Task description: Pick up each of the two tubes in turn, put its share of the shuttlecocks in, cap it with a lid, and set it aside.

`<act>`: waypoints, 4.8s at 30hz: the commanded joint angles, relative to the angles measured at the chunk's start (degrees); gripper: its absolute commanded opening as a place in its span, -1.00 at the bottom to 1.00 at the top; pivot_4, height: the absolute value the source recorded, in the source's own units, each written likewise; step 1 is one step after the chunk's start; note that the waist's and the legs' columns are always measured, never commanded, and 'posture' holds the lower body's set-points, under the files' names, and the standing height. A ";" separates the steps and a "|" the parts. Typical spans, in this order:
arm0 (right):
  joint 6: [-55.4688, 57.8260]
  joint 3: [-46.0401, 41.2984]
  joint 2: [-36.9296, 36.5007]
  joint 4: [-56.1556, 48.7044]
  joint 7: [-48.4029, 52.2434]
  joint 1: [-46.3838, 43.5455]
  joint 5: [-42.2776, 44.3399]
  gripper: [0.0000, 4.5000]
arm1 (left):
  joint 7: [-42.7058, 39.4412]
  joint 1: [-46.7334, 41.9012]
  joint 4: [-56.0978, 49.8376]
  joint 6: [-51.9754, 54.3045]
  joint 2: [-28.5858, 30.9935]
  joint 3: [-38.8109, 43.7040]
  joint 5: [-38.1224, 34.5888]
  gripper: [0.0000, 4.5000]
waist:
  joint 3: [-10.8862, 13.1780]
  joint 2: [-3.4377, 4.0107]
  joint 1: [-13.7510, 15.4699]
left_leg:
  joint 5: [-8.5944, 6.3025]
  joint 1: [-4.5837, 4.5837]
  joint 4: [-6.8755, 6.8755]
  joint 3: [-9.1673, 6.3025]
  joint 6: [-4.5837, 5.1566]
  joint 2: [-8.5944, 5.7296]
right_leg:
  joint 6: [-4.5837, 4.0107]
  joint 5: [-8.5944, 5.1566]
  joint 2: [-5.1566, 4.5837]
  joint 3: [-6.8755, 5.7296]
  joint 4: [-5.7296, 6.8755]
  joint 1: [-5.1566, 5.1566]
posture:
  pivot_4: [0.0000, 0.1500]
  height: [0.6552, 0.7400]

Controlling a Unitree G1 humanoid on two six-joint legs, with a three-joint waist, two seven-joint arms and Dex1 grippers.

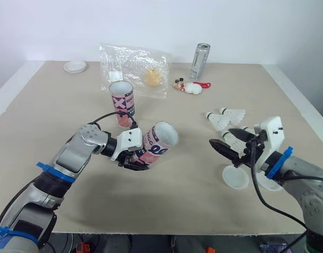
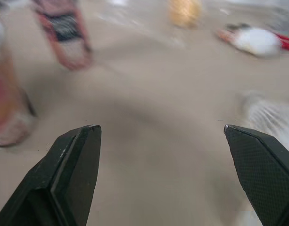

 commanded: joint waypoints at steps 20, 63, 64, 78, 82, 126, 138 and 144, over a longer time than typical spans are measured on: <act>-0.59 -2.05 6.12 3.25 -8.22 6.16 1.90 0.98 | -1.58 -2.00 -0.45 -0.90 -1.90 -0.37 0.39 0.30 | -0.01 -0.02 0.04 | 0.03 -0.01 0.03 -0.01 0.02 0.00 | -0.15 -0.06 -0.01 0.00 -0.01 0.02 | 1.00 1.00; -9.81 7.14 -5.42 13.70 5.19 -9.15 -6.46 -0.97 | 1.12 -0.31 -2.23 0.58 -1.14 0.04 0.46 0.30 | 0.09 0.16 0.03 | 0.02 -0.06 -0.07 0.00 0.02 -0.05 | 0.01 -0.05 -0.04 0.00 -0.03 -0.03 | 1.00 1.00; -10.86 7.19 -8.66 12.48 8.71 -11.37 -5.70 -0.97 | 0.99 -0.43 -1.98 0.56 -1.09 0.04 0.43 0.30 | 0.09 0.15 0.00 | 0.02 -0.04 -0.08 0.00 0.02 -0.05 | 0.02 -0.06 -0.03 0.00 -0.03 -0.02 | 1.00 1.00; -42.54 26.94 -19.86 15.70 45.15 -37.73 -14.65 -0.97 | 0.29 -3.13 0.53 1.69 -3.62 0.05 -0.41 0.30 | 0.18 0.06 0.06 | -0.01 -0.20 -0.13 -0.03 -0.03 -0.08 | -0.04 -0.21 -0.14 -0.11 -0.05 -0.14 | 1.00 1.00; -45.75 28.76 -18.86 18.45 47.83 -38.65 -16.78 -0.97 | 0.50 -2.94 0.17 1.78 -3.60 0.22 -0.41 0.30 | 0.18 0.06 0.10 | -0.03 -0.25 -0.13 -0.05 -0.02 -0.16 | -0.28 -0.08 -0.21 -0.12 -0.06 -0.16 | 1.00 1.00; -12.55 6.64 -13.00 13.93 30.25 -13.99 3.65 0.75 | 1.45 -1.53 -1.31 1.00 -3.55 -0.30 0.12 0.30 | 0.19 0.15 -0.02 | 0.02 -0.19 0.37 -0.17 0.04 -0.15 | 0.18 0.07 -0.14 -0.13 0.02 0.06 | 1.00 1.00; -21.87 29.76 -18.28 23.82 51.28 -45.49 -8.62 -0.99 | -0.64 -3.85 -0.18 1.39 -3.48 -1.01 0.42 0.30 | 0.25 0.23 0.01 | -0.01 -0.19 0.21 -0.15 0.04 -0.08 | 0.03 -0.08 -0.08 -0.18 0.00 -0.04 | 1.00 1.00; -28.37 39.79 -14.32 28.80 58.50 -51.98 -16.46 -0.99 | -1.22 -4.70 0.03 1.70 -4.03 -1.64 0.57 0.30 | 0.28 0.27 0.09 | -0.06 -0.27 0.19 -0.15 0.02 -0.10 | 0.01 -0.16 -0.12 -0.20 -0.01 -0.08 | 1.00 1.00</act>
